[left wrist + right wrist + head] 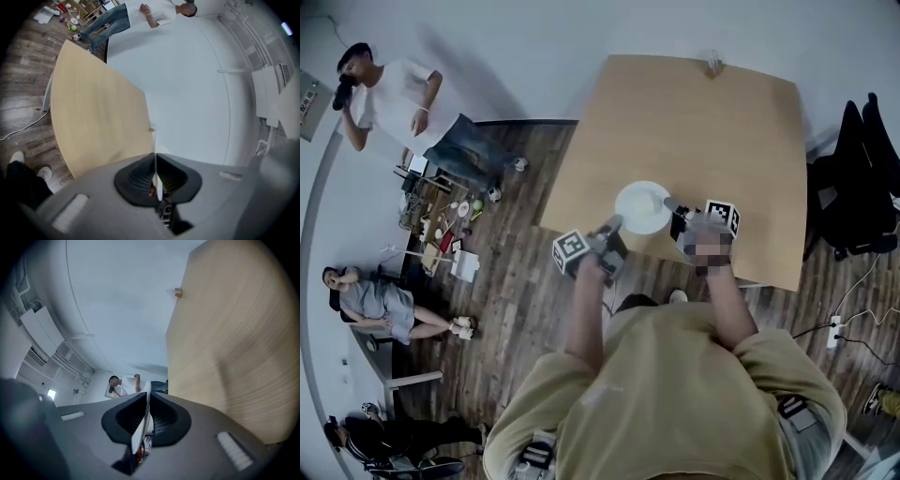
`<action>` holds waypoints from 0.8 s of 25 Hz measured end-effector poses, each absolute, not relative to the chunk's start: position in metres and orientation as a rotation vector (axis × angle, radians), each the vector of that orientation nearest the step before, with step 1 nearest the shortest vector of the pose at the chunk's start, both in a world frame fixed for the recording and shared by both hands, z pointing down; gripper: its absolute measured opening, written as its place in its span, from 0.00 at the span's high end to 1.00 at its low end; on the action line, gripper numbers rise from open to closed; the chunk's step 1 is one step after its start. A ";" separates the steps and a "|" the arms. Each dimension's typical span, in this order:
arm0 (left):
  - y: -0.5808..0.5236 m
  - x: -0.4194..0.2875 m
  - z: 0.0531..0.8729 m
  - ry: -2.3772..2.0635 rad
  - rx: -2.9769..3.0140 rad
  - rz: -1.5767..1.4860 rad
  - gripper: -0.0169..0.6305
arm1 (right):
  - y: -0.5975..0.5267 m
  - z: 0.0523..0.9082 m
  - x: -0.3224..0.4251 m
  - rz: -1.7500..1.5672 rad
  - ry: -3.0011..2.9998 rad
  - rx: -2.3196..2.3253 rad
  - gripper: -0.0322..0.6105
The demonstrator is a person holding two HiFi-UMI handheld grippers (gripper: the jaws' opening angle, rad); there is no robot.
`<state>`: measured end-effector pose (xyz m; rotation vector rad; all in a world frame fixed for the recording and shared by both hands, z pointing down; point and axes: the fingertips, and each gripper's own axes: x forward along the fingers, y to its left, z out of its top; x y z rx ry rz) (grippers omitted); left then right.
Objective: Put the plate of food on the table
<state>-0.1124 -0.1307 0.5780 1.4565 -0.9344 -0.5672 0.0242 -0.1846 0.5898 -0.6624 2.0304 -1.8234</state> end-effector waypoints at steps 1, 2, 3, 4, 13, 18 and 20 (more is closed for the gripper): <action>-0.136 -0.110 0.579 -0.933 1.460 -0.562 0.96 | -0.190 0.591 0.027 -1.823 2.023 -0.668 0.92; -0.142 -0.108 0.580 -0.932 1.461 -0.556 0.96 | -0.196 0.593 0.029 -1.826 2.016 -0.672 0.92; -0.146 -0.106 0.582 -0.933 1.460 -0.551 0.96 | -0.201 0.596 0.029 -1.831 2.009 -0.676 0.92; -0.151 -0.107 0.584 -0.936 1.458 -0.545 0.96 | -0.205 0.599 0.029 -1.838 2.003 -0.680 0.92; -0.224 -0.120 0.607 -0.930 1.509 -0.494 0.96 | -0.270 0.627 0.018 -1.839 2.018 -0.776 0.91; -0.271 -0.120 0.621 -0.955 1.532 -0.415 0.96 | -0.306 0.640 0.018 -1.840 2.069 -0.861 0.91; -0.289 -0.121 0.628 -0.955 1.517 -0.409 0.96 | -0.324 0.645 0.018 -1.839 2.067 -0.891 0.91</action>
